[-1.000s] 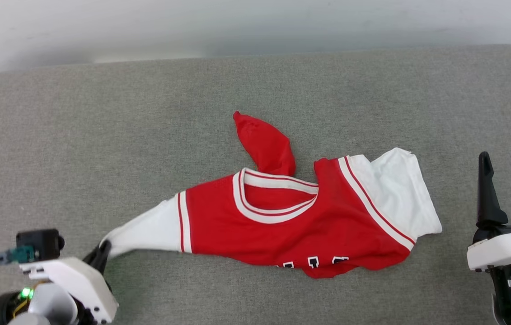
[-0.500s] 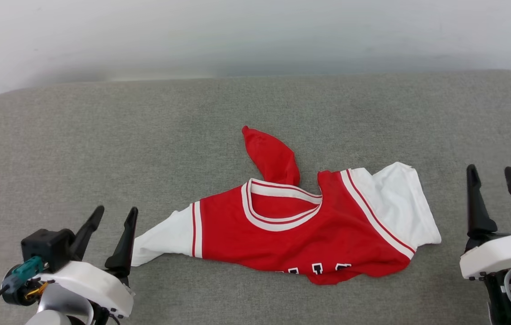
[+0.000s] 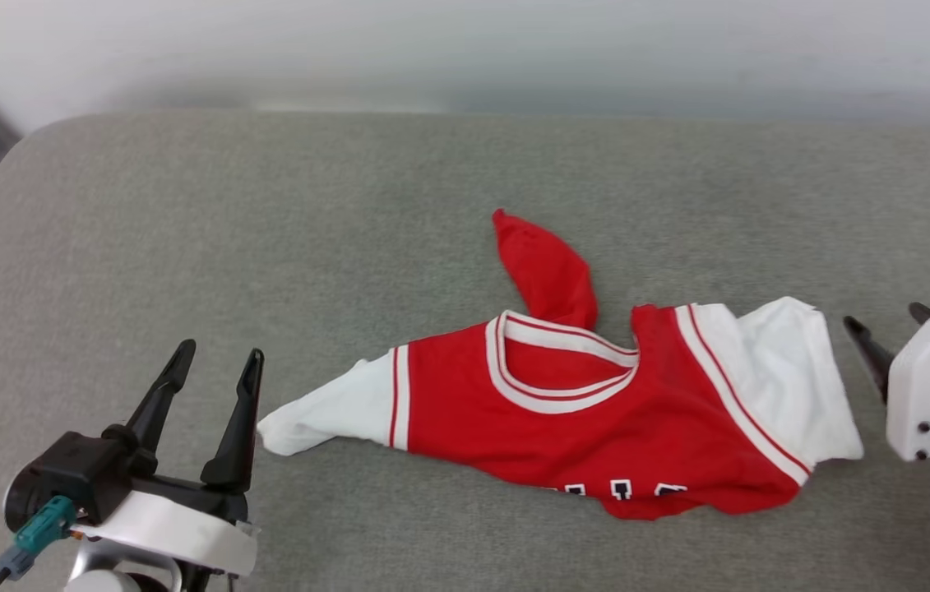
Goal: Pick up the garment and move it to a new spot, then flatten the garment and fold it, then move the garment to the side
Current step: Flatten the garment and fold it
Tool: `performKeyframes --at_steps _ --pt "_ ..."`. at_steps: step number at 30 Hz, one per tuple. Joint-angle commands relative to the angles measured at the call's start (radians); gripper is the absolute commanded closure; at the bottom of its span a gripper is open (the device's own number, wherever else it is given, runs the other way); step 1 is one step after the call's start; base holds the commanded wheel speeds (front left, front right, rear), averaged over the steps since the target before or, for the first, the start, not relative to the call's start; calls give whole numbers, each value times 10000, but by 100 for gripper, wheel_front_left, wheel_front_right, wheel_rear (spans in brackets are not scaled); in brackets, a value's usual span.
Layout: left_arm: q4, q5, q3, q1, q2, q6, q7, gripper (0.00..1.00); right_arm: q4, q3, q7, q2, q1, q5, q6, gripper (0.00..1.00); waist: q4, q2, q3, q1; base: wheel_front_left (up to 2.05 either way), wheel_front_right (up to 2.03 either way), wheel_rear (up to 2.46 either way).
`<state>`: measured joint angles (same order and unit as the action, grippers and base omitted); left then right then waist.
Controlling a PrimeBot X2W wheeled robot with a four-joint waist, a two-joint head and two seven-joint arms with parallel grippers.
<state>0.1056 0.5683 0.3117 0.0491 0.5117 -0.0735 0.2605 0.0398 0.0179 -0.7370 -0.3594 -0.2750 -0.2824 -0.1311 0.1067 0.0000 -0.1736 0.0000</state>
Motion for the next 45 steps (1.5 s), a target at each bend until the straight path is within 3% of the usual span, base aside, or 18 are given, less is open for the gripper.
performKeyframes --at_steps 1,8,17,22,23,24,25,26,32,37,45 --pt "3 214 -110 55 -230 33 56 0 -217 -37 -487 -207 -333 -121 7 0 373 0 -323 0 0 0 0" --pt "-213 134 -158 337 -466 390 47 0 -1809 -387 -2628 -936 -1700 -210 7 0 1199 0 -927 0 0 0 0" --pt "-479 -138 48 961 -1099 769 49 0 -3525 -343 -2654 -1220 -2216 -123 7 0 2045 0 -1496 0 0 0 0" --pt "-610 -233 71 1057 -1314 925 49 0 -4423 -329 -2294 -948 -1698 -110 7 0 2204 0 -1613 0 0 0 0" --pt "-629 -235 53 1062 -1319 954 49 0 -4594 -334 -2232 -853 -1527 -107 7 27 2207 0 -1627 0 0 0 0" --pt "-671 -231 51 1060 -1313 980 49 0 -4723 -340 -2134 -790 -1390 -83 7 81 2197 0 -1638 0 0 0 0" --pt "-671 -231 51 1060 -1313 980 49 0 -4723 -340 -2134 -790 -1390 -83 7 81 2197 0 -1638 0 0 0 0" --pt "-714 -212 62 1057 -1307 987 49 0 -4810 -338 -1994 -747 -1289 -45 7 100 2176 0 -1631 0 0 0 0" --pt "-970 -65 -68 861 -1180 1011 12 0 -4837 46 -1116 -538 -1041 -208 7 100 1713 0 -1242 0 0 0 0" --pt "-1164 162 -133 774 -972 1077 -242 0 -4167 141 -553 -614 -851 -400 10 100 1073 0 -815 0 0 0 0" --pt "-1434 573 34 642 -193 1090 -2140 0 -2283 188 -512 -595 -76 -694 7 100 33 0 -668 0 0 0 0"
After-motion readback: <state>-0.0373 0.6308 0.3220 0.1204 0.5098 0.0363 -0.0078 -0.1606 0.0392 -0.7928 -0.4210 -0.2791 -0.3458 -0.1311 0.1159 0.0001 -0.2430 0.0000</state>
